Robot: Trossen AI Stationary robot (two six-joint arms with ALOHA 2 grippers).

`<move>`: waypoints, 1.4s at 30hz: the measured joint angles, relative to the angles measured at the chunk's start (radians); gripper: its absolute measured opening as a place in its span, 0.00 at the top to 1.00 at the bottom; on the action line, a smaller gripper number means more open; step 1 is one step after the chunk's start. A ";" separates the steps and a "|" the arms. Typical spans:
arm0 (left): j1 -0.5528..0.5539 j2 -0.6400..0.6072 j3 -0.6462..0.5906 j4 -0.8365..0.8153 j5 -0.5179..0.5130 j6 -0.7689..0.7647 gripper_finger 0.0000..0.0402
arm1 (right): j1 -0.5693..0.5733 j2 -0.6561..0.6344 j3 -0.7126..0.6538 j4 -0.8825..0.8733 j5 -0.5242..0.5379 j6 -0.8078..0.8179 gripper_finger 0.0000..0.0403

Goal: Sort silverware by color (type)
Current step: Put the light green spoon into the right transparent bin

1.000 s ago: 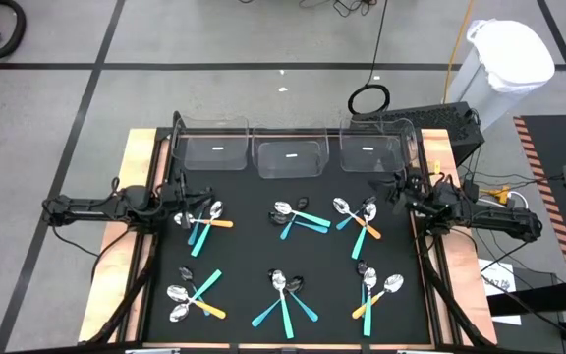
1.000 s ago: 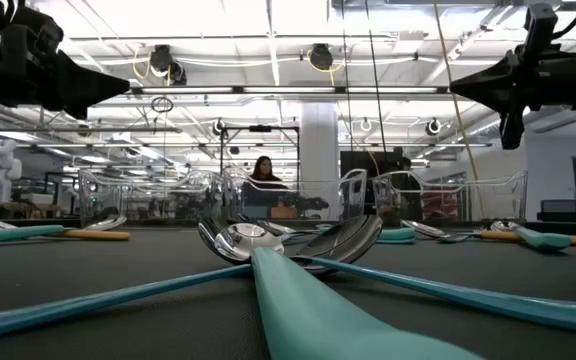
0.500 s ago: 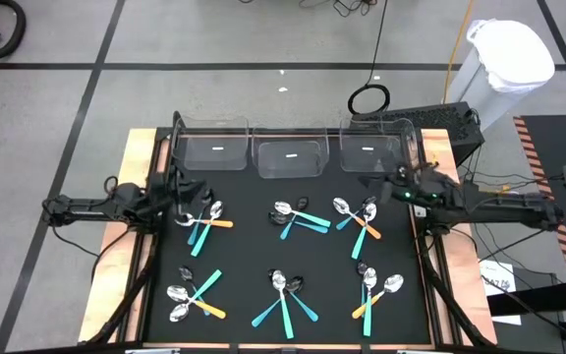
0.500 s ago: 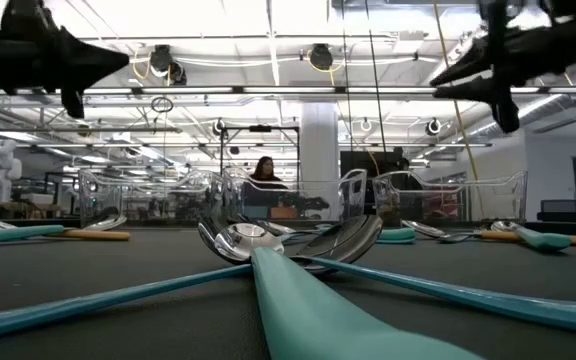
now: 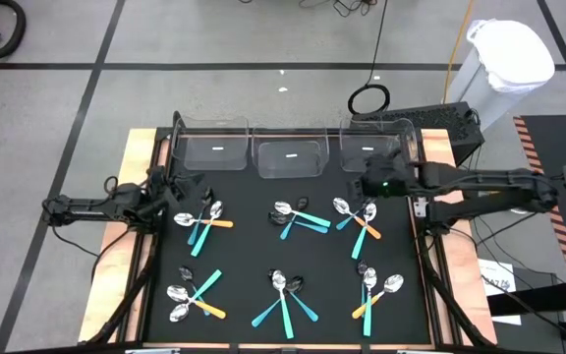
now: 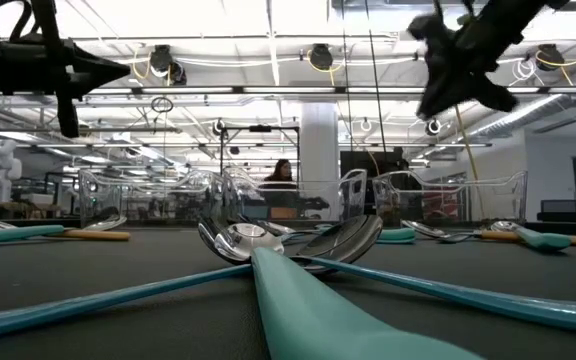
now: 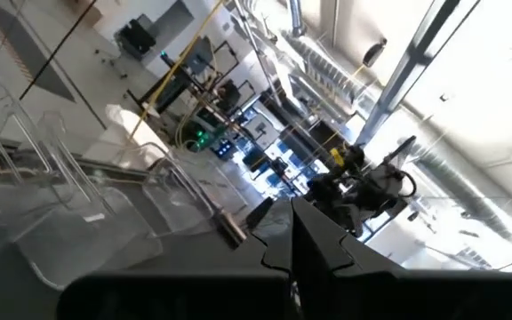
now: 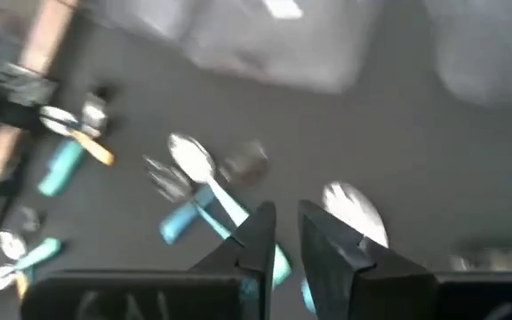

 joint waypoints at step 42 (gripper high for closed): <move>0.000 0.324 0.117 -0.254 0.157 -0.057 0.66 | -0.001 0.447 -0.149 -0.119 -0.236 0.334 0.79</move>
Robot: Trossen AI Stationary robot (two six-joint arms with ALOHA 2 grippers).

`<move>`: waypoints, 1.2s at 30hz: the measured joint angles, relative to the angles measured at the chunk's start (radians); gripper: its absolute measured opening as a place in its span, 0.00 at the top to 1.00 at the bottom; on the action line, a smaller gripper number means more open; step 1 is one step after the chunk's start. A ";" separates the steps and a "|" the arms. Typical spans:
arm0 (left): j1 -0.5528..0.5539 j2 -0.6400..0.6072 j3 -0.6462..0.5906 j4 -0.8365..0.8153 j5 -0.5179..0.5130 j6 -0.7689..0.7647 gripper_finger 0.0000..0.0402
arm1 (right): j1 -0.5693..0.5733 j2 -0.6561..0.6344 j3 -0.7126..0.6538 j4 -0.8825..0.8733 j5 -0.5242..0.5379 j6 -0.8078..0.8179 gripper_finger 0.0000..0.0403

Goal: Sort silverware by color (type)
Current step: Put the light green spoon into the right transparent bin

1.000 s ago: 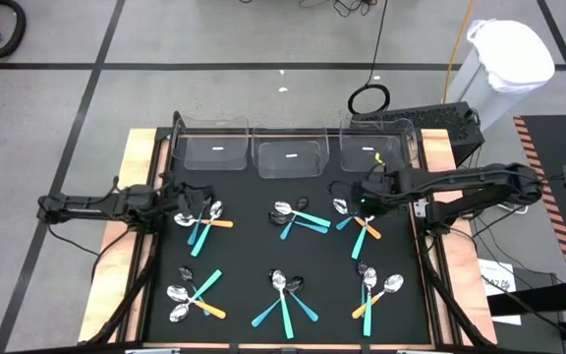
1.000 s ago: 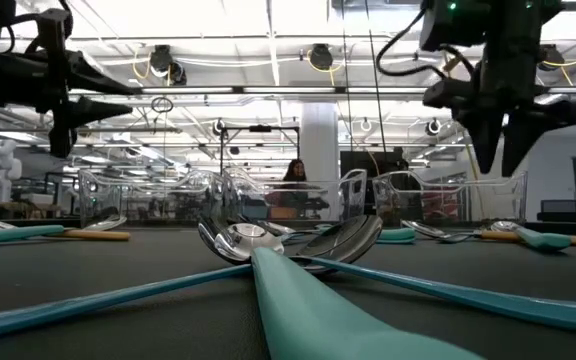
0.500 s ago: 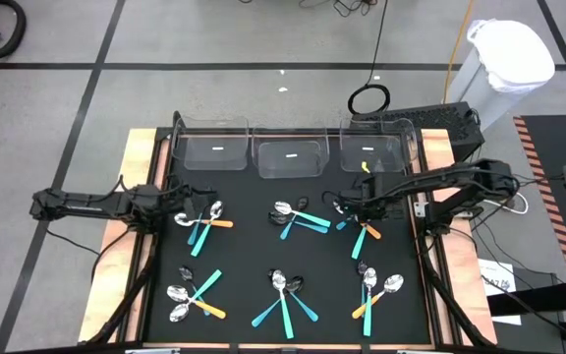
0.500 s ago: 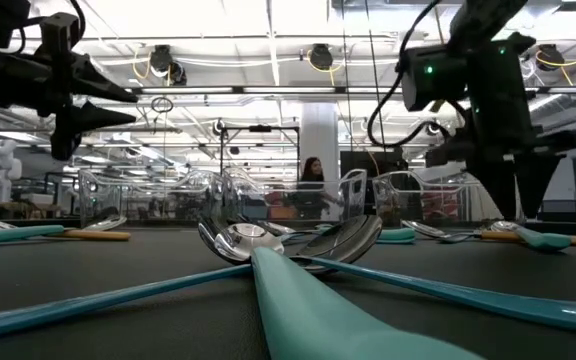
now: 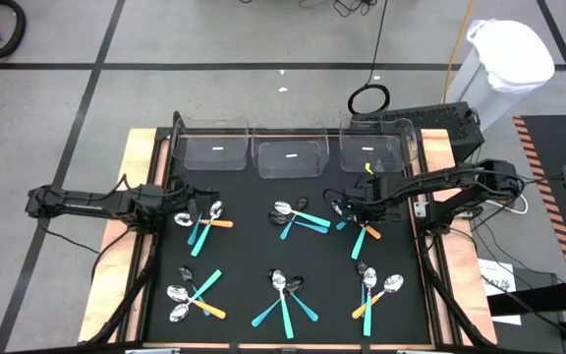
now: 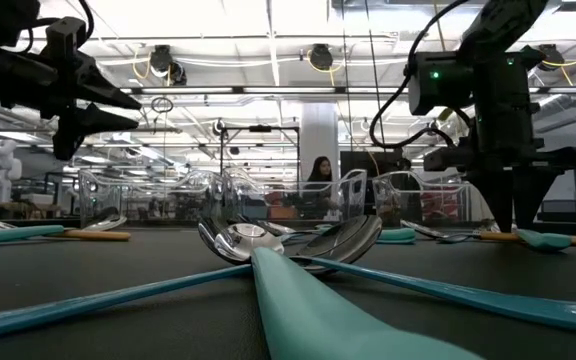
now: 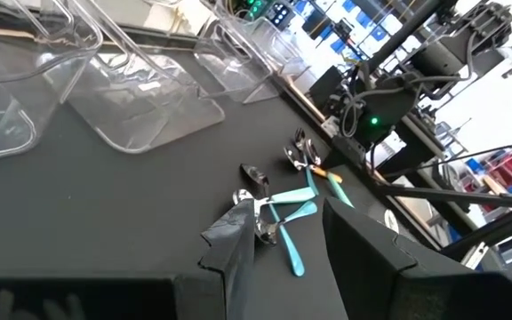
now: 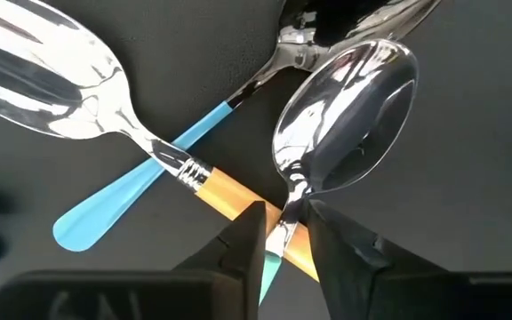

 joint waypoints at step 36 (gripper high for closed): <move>0.000 0.021 0.001 0.001 -0.005 0.000 0.66 | 0.027 -0.252 -0.084 -0.052 0.165 0.259 0.78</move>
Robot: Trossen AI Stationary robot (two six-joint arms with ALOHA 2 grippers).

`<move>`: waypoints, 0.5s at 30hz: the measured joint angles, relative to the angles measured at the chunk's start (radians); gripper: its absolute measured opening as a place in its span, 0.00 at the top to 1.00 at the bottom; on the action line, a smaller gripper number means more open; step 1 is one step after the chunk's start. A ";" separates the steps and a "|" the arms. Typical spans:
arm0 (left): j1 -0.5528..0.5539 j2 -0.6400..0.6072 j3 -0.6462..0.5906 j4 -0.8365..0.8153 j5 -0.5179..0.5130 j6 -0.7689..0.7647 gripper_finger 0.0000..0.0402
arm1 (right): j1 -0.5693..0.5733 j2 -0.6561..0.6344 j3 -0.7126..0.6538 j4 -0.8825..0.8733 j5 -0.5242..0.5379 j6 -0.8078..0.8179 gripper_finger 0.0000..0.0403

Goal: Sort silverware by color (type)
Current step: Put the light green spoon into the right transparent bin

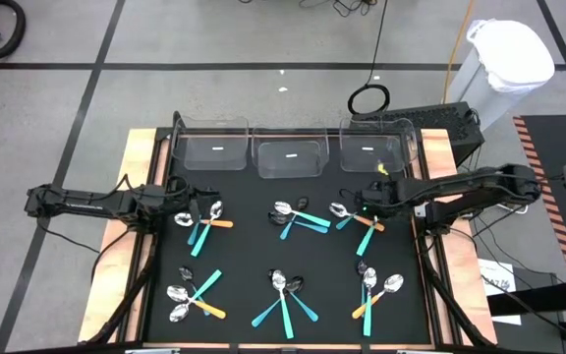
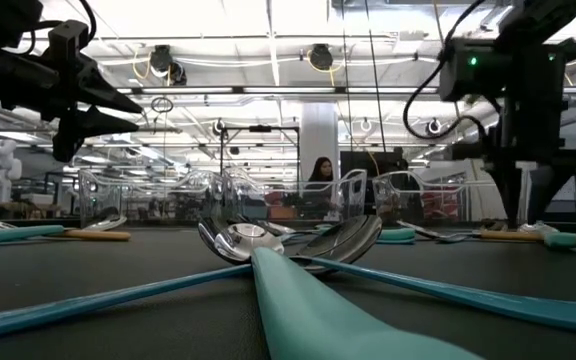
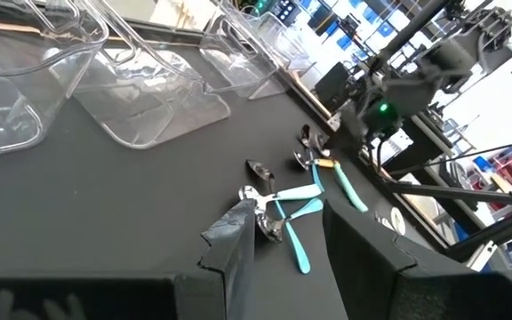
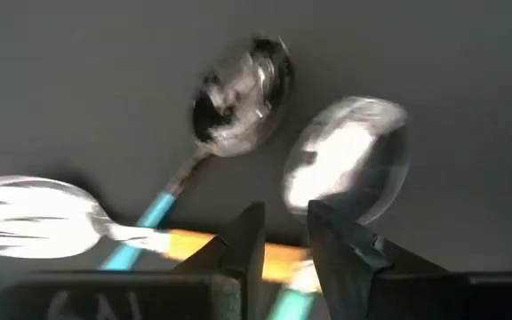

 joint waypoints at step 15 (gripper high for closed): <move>0.001 0.030 0.000 0.001 -0.007 -0.001 0.66 | -0.027 0.012 0.003 -0.204 0.034 -0.110 0.41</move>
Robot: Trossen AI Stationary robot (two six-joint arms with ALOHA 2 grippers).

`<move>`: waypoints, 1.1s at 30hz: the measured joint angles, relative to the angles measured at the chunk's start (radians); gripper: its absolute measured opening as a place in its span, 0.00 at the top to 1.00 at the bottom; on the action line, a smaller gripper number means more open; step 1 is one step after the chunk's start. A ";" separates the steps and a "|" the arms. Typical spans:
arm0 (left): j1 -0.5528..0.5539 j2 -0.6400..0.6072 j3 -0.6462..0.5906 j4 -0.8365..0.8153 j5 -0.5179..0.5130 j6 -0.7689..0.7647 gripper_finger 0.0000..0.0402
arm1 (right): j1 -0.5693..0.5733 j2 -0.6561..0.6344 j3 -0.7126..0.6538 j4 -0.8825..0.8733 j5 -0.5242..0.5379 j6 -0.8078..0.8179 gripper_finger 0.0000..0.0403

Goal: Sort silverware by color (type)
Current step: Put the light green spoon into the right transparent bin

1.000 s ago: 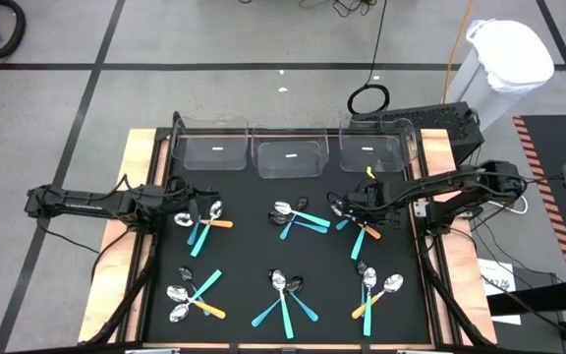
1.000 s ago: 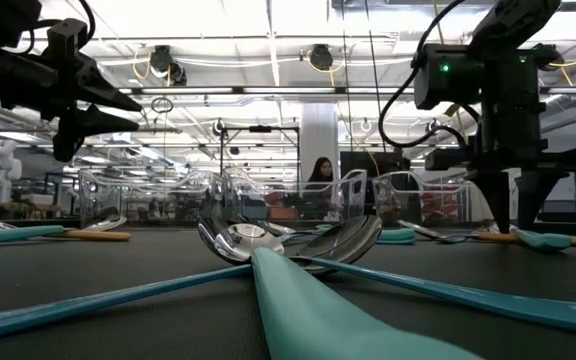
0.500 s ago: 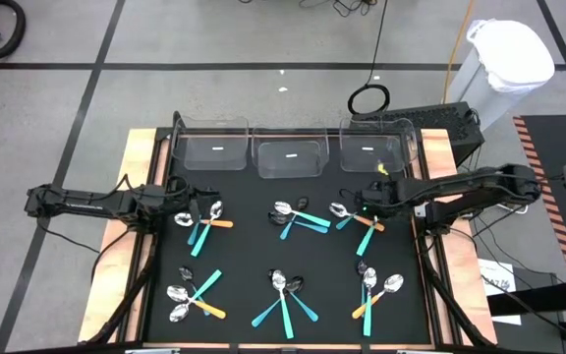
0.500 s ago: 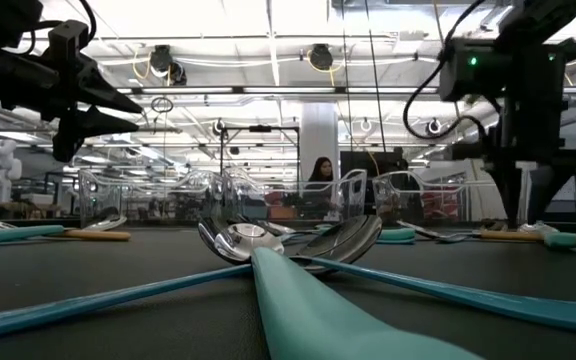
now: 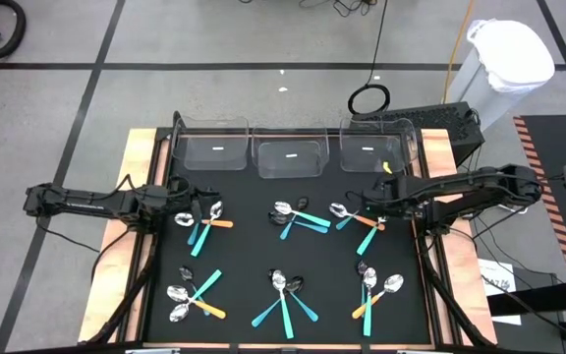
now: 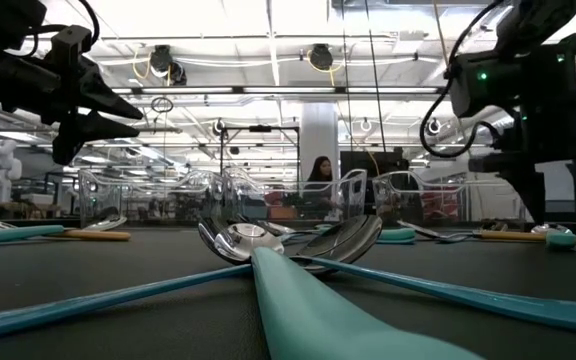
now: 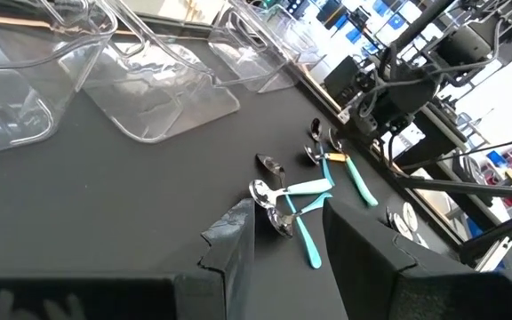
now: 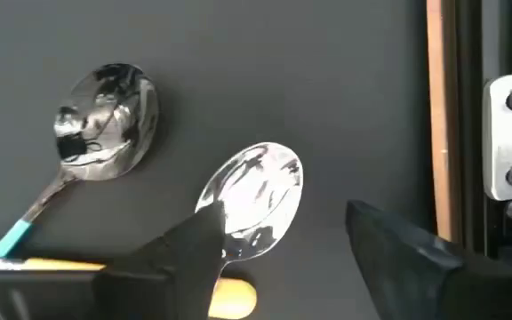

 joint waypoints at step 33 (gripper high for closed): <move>0.000 0.000 0.000 0.000 -0.017 -0.004 0.66 | -0.036 -0.007 -0.115 0.260 -0.020 -0.106 0.57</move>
